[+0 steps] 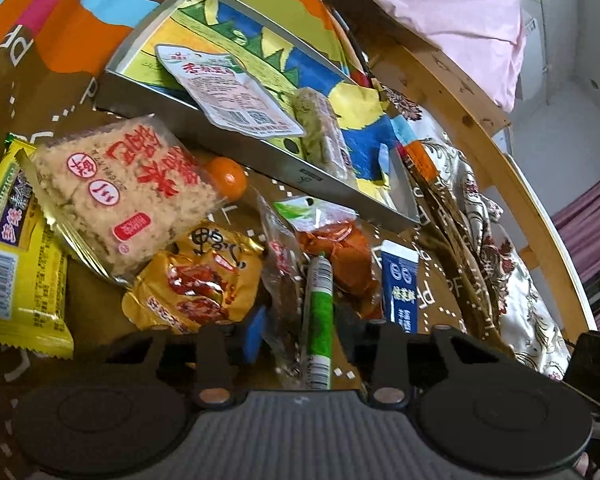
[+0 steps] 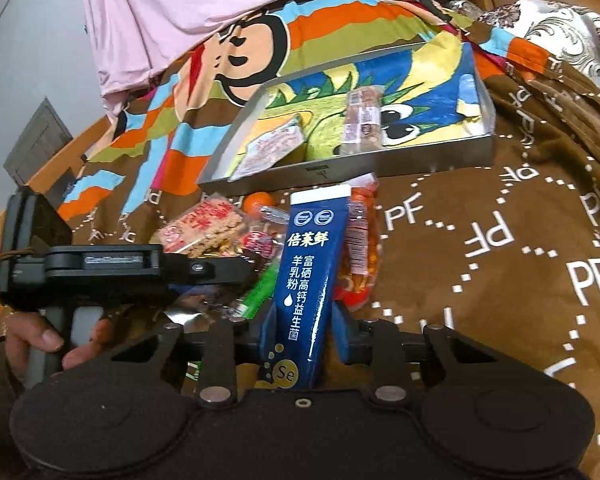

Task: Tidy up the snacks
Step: 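Grasp the blue milk-powder stick box with the right tool, then lift the blue box with the right tool while the left tool grasps a small clear snack bag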

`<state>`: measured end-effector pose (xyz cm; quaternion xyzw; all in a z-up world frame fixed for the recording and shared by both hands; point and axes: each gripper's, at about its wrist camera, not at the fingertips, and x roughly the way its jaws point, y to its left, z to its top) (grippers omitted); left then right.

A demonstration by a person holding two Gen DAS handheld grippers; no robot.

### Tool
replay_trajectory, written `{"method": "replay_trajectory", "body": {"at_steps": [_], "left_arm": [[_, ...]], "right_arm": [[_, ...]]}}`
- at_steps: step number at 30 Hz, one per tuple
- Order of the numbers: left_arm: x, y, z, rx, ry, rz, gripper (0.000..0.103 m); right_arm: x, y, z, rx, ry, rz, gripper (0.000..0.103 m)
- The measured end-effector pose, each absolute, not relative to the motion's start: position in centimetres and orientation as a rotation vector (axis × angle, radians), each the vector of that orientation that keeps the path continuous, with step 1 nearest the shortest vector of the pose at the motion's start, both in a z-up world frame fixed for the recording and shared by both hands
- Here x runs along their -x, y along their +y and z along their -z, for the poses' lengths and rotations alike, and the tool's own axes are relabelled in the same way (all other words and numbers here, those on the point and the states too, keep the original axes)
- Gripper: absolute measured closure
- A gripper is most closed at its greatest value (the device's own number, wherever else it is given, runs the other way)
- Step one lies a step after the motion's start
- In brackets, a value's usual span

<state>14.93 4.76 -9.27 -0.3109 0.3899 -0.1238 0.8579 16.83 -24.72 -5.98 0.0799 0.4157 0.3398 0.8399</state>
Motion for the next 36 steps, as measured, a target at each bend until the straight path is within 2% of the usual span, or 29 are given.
{"method": "replay_trajectory", "body": {"at_steps": [4, 6, 7, 8, 9, 13, 14, 20, 26, 36], "left_arm": [[-15.9, 4.7, 9.4, 0.642, 0.820, 0.260, 0.068], [-16.3, 4.5, 9.8, 0.623, 0.845, 0.255, 0.073], [-16.3, 4.5, 9.9, 0.612, 0.850, 0.248, 0.080], [-16.3, 4.5, 9.9, 0.603, 0.852, 0.241, 0.082], [-16.2, 4.5, 10.0, 0.602, 0.851, 0.242, 0.082], [-16.1, 4.6, 10.0, 0.593, 0.852, 0.250, 0.083], [-16.1, 4.4, 10.0, 0.578, 0.851, 0.250, 0.083], [-16.1, 4.0, 9.9, 0.532, 0.854, 0.268, 0.082], [-16.0, 3.5, 9.7, 0.485, 0.855, 0.266, 0.084], [-15.3, 2.3, 8.5, 0.434, 0.861, 0.233, 0.089]], "right_arm": [[-16.8, -23.4, 6.8, -0.164, 0.929, -0.764, 0.070], [-16.6, -22.7, 7.4, -0.141, 0.954, -0.764, 0.068], [-16.4, -22.5, 7.4, -0.130, 0.952, -0.763, 0.067], [-16.3, -22.5, 7.5, -0.127, 0.954, -0.761, 0.064], [-16.3, -22.5, 7.6, -0.129, 0.962, -0.756, 0.062], [-15.4, -22.8, 7.9, -0.113, 0.962, -0.742, 0.062], [-15.1, -22.9, 7.8, -0.107, 0.954, -0.731, 0.067], [-13.4, -22.9, 7.1, -0.032, 0.890, -0.720, 0.074], [-11.2, -22.2, 5.6, 0.189, 0.736, -0.677, 0.075], [-11.4, -24.1, 4.7, 0.117, 0.687, -0.627, 0.075]]}}
